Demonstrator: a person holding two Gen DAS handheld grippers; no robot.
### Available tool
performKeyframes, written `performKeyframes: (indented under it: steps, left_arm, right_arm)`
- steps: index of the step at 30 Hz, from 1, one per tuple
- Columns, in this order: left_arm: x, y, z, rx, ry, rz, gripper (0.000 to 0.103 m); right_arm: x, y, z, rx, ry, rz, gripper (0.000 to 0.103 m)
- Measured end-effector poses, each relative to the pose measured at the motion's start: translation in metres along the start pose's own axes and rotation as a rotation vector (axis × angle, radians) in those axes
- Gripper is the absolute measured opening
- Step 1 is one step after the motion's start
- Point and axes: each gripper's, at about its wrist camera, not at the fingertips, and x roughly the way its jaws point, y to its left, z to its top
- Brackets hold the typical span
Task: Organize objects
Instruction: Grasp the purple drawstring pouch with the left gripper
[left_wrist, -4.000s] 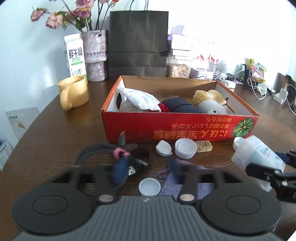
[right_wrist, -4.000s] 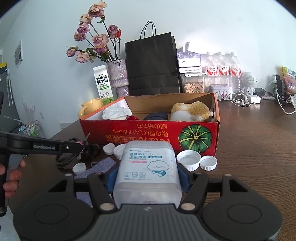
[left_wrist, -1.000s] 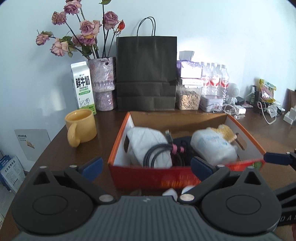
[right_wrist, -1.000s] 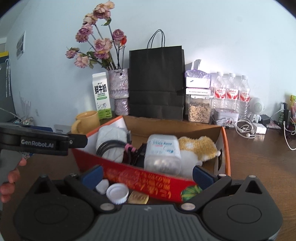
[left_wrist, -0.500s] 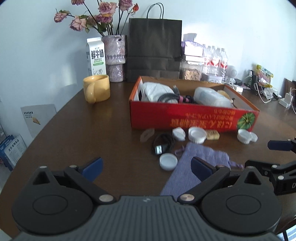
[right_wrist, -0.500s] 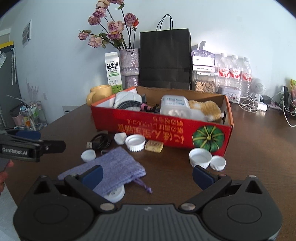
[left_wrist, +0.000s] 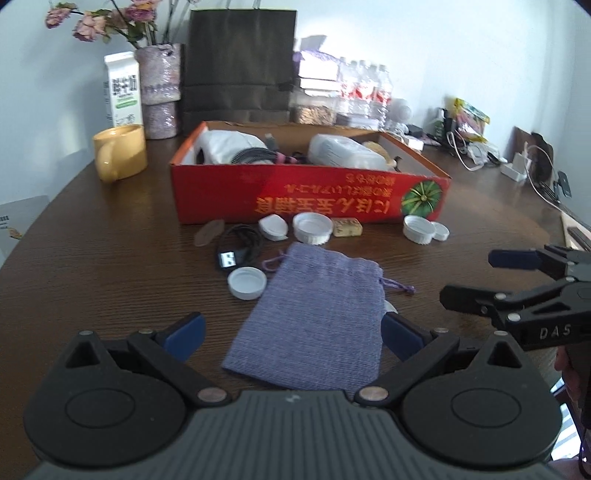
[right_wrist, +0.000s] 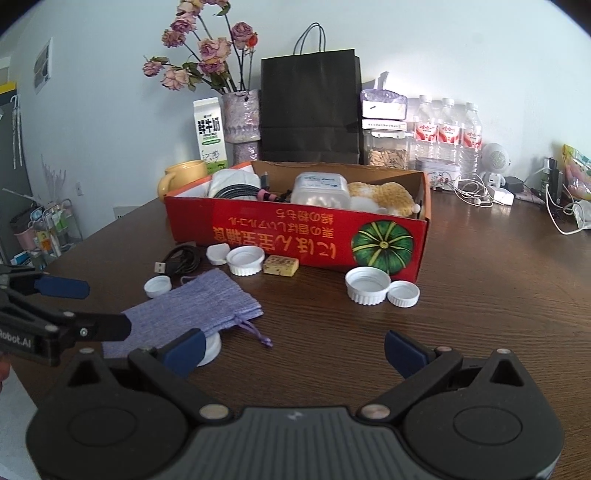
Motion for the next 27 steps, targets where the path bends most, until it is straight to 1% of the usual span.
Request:
performKeyframes:
  steps: [3,5,7,8,11,13,15,16,18,19,20,22,23,25,27]
  left_arm:
    - [0.014,-0.006,0.001,0.040,0.043,-0.015,0.103]
    - [0.024,-0.009,0.000,0.066,0.070,0.008,0.103]
    - [0.033,-0.010,-0.002,0.070,0.100,0.030,0.103]
    - [0.036,-0.008,-0.004,0.066,0.102,0.030,0.103]
    - [0.034,-0.004,-0.008,0.044,0.069,0.024,0.103]
    - [0.030,-0.002,-0.010,0.026,0.050,0.016,0.099]
    - [0.025,-0.001,-0.010,0.023,0.032,0.024,0.079]
    - [0.023,0.001,-0.010,0.015,0.027,0.026,0.073]
    - [0.020,0.004,-0.008,-0.006,0.023,0.029,0.042]
    - [0.019,0.005,-0.008,-0.010,0.021,0.038,0.035]
    - [0.018,0.005,-0.008,-0.006,0.021,0.051,0.029]
    - [0.017,0.002,-0.010,0.020,0.016,0.059,0.022]
    - [0.016,0.000,-0.011,0.029,0.014,0.060,0.016]
    - [0.014,-0.004,-0.012,0.044,0.009,0.059,0.011]
    - [0.013,-0.006,-0.013,0.051,0.005,0.055,0.010]
  right_arm:
    - [0.005,-0.005,0.001,0.013,-0.001,-0.006,0.103]
    - [0.009,-0.008,0.002,0.019,0.000,-0.007,0.103]
    - [0.013,-0.009,0.002,0.025,0.004,-0.005,0.103]
    - [0.015,-0.009,0.002,0.025,0.007,-0.003,0.103]
    - [0.019,-0.009,0.001,0.024,0.017,0.006,0.103]
    - [0.021,-0.009,0.001,0.025,0.022,0.006,0.103]
    - [0.022,-0.009,0.000,0.025,0.023,0.008,0.103]
    - [0.021,-0.009,0.000,0.025,0.022,0.009,0.103]
    - [0.021,-0.010,0.000,0.026,0.021,0.009,0.103]
    - [0.020,-0.009,0.000,0.025,0.020,0.010,0.103]
    - [0.020,-0.009,-0.001,0.025,0.020,0.010,0.103]
    - [0.019,-0.008,-0.001,0.024,0.018,0.013,0.103]
    - [0.019,-0.007,-0.002,0.023,0.019,0.014,0.103]
    - [0.018,-0.004,-0.003,0.021,0.021,0.016,0.103]
    - [0.016,-0.003,-0.005,0.019,0.021,0.016,0.103]
